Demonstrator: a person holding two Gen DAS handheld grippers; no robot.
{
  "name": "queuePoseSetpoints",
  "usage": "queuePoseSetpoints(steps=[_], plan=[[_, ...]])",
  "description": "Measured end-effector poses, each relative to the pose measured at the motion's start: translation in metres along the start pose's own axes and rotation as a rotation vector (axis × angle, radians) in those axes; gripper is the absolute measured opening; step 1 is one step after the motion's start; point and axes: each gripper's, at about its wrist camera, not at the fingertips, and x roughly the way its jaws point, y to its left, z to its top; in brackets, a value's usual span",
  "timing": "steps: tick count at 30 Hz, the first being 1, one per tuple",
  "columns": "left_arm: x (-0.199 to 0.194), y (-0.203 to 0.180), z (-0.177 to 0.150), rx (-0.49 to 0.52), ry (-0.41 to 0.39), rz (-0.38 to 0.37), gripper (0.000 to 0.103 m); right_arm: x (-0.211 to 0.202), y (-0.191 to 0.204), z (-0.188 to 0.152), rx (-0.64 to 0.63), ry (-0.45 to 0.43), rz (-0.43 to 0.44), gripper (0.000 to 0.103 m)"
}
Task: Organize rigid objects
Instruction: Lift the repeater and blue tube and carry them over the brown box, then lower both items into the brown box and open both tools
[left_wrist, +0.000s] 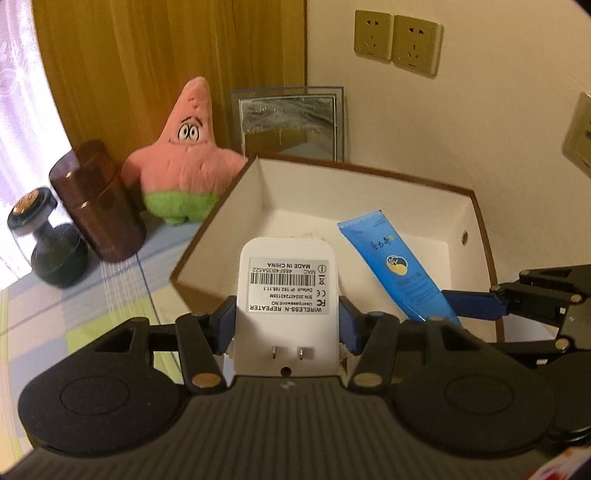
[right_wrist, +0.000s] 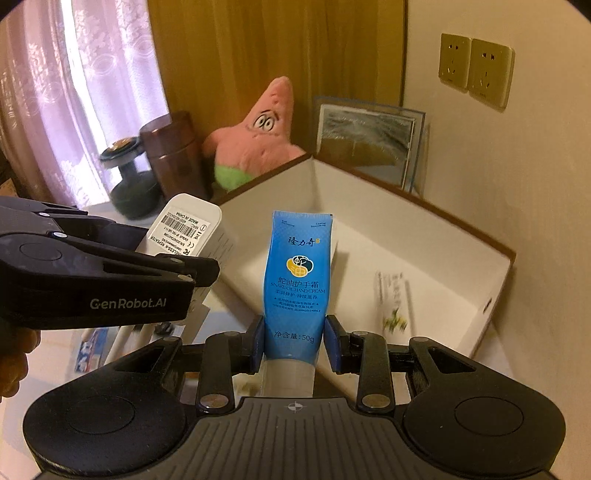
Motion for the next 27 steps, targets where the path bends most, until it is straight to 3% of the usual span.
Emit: queuePoseSetpoints(steps=[14, 27], plan=[[0.076, -0.001, 0.076, -0.022, 0.016, 0.024, 0.052, 0.068, -0.051, 0.062, 0.031, 0.025, -0.037, 0.030], [0.148, 0.004, 0.101, -0.022, 0.097, 0.044, 0.052, 0.123, -0.071, 0.077, 0.067, 0.086, -0.051, 0.030]])
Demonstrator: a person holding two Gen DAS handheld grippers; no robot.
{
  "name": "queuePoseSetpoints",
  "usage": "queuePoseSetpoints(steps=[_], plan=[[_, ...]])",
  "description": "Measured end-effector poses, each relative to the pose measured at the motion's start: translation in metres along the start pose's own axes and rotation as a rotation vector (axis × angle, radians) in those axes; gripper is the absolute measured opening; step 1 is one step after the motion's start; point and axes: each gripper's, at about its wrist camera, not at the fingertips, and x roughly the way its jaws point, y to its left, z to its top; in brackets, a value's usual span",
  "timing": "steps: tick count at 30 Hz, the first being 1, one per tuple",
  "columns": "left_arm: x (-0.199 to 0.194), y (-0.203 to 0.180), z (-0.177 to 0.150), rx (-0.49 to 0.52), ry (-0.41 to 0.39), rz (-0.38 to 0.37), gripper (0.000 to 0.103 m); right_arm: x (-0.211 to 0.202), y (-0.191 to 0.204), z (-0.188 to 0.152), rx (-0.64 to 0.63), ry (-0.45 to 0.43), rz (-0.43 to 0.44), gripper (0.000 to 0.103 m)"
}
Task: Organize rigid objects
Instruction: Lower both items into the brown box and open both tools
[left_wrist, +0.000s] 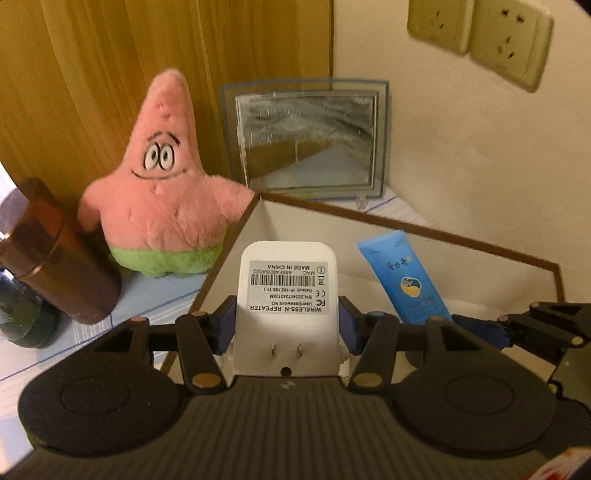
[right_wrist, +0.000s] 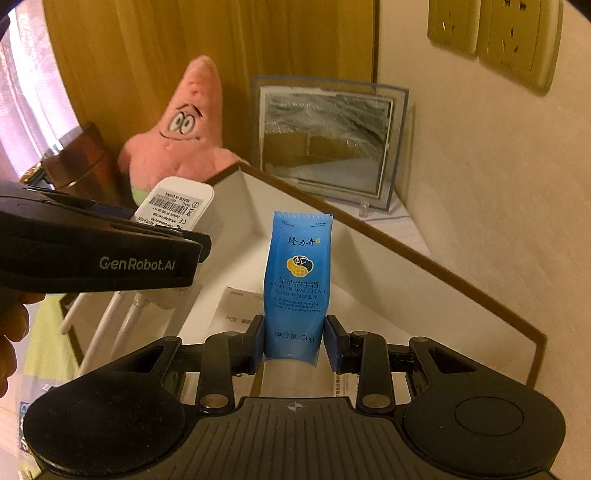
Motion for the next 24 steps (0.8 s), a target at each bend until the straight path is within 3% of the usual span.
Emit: queuePoseSetpoints(steps=[5, 13, 19, 24], plan=[[0.020, 0.005, -0.002, -0.007, 0.045, 0.008, 0.052, 0.016, -0.004, -0.003, 0.018, 0.030, -0.002, 0.030], [0.021, 0.011, -0.005, 0.017, 0.044, 0.000, 0.052, 0.027, -0.009, -0.008, 0.065, 0.046, -0.023, 0.032], [0.015, 0.015, -0.020, 0.008, 0.066, -0.019, 0.052, 0.017, -0.005, -0.015, 0.051, 0.027, 0.001, 0.051], [0.004, 0.016, -0.032, 0.002, 0.071, -0.031, 0.052, 0.005, -0.002, -0.025, 0.049, 0.027, 0.015, 0.055]])
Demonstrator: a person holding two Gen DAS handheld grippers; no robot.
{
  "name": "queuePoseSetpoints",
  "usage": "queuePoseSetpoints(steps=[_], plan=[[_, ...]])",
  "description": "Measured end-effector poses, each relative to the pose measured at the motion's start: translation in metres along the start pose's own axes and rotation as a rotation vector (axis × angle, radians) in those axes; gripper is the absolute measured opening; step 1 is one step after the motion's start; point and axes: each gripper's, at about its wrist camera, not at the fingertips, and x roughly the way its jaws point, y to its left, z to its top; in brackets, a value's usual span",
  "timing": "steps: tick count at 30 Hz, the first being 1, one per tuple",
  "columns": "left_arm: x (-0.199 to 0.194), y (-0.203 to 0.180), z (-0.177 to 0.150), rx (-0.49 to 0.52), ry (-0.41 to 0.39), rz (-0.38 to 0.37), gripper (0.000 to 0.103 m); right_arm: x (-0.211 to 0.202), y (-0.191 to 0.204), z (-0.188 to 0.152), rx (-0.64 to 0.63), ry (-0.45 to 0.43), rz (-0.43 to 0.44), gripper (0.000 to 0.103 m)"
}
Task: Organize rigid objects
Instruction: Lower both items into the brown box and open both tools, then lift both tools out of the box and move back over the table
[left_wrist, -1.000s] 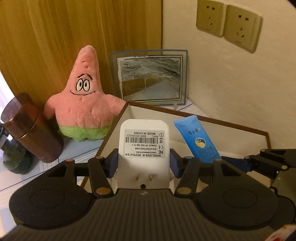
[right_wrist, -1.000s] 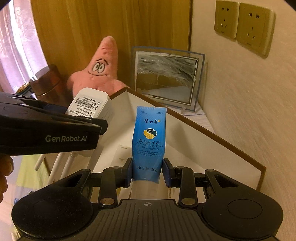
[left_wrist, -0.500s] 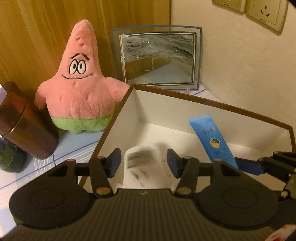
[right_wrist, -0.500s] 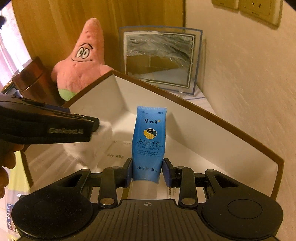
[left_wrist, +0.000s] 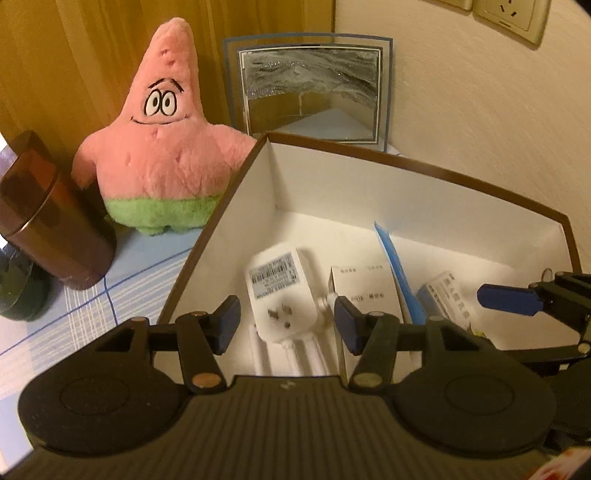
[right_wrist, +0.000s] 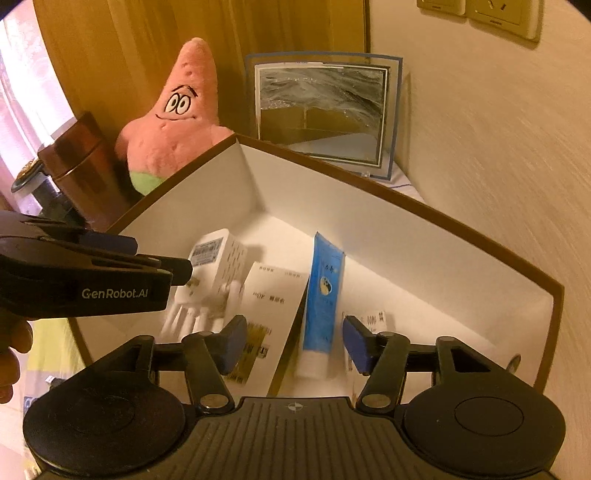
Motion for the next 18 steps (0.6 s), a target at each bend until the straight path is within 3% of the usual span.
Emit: queuePoseSetpoints(steps=[18], plan=[[-0.069, -0.007, -0.031, -0.016, -0.072, -0.028, 0.052, -0.060, 0.005, -0.028, 0.057, -0.065, 0.017, 0.056]])
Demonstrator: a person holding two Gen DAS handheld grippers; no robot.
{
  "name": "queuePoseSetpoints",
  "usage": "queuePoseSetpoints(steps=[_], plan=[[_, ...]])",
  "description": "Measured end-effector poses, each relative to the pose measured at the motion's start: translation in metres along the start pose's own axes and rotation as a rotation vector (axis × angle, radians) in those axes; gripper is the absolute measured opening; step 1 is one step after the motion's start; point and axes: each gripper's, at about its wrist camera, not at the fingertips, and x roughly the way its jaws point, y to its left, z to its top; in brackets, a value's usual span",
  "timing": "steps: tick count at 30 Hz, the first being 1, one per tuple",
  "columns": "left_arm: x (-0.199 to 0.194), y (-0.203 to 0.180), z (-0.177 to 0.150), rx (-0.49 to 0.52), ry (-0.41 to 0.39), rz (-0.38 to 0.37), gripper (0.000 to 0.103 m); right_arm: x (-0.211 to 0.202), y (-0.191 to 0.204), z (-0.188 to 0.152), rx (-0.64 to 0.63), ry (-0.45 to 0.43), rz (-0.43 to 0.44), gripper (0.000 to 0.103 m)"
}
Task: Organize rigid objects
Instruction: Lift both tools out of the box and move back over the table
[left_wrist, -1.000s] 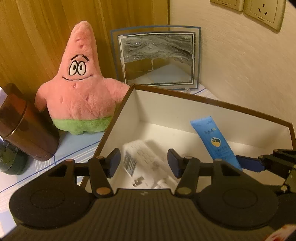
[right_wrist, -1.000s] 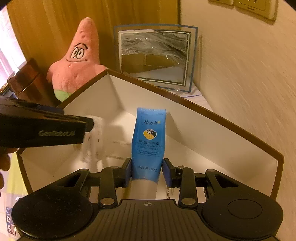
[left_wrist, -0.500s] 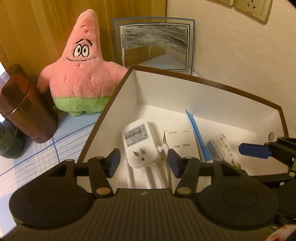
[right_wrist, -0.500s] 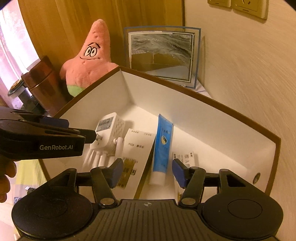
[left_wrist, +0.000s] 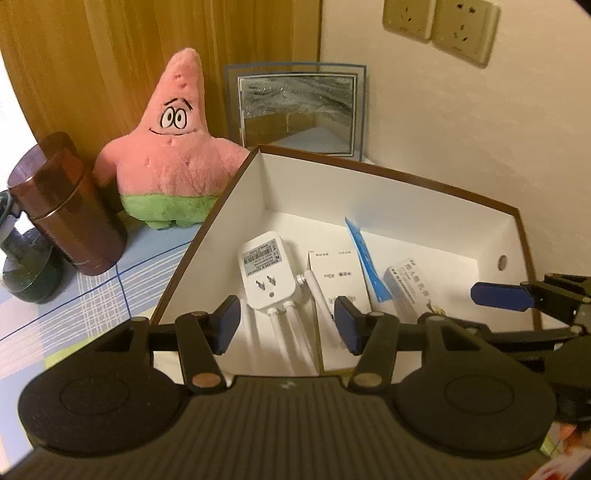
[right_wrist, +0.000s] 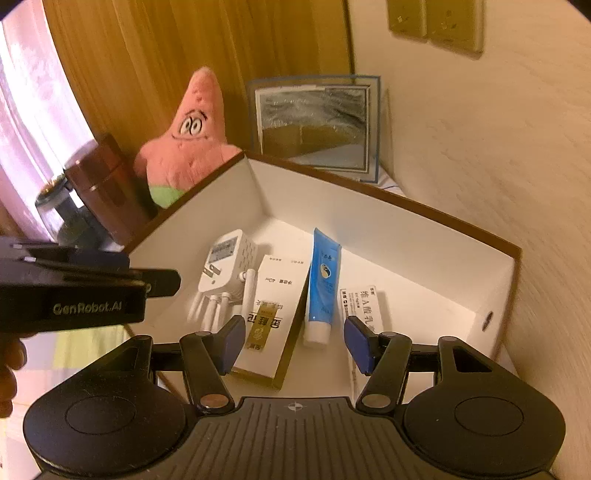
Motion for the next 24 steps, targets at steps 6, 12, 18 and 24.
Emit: queuePoseSetpoints(steps=[6, 12, 18, 24], plan=[[-0.031, -0.001, -0.019, -0.016, -0.027, -0.011, 0.052, -0.029, 0.004, -0.015, 0.014, -0.034, 0.011, 0.056], [-0.063, 0.000, -0.038, -0.044, -0.057, -0.010, 0.052, -0.058, 0.012, -0.029, 0.019, -0.076, 0.016, 0.056], [-0.097, 0.000, -0.062, -0.044, -0.085, -0.006, 0.052, -0.085, 0.021, -0.045, 0.008, -0.098, 0.035, 0.056], [-0.124, 0.006, -0.090, -0.080, -0.090, 0.001, 0.052, -0.106, 0.037, -0.066, -0.016, -0.107, 0.047, 0.056]])
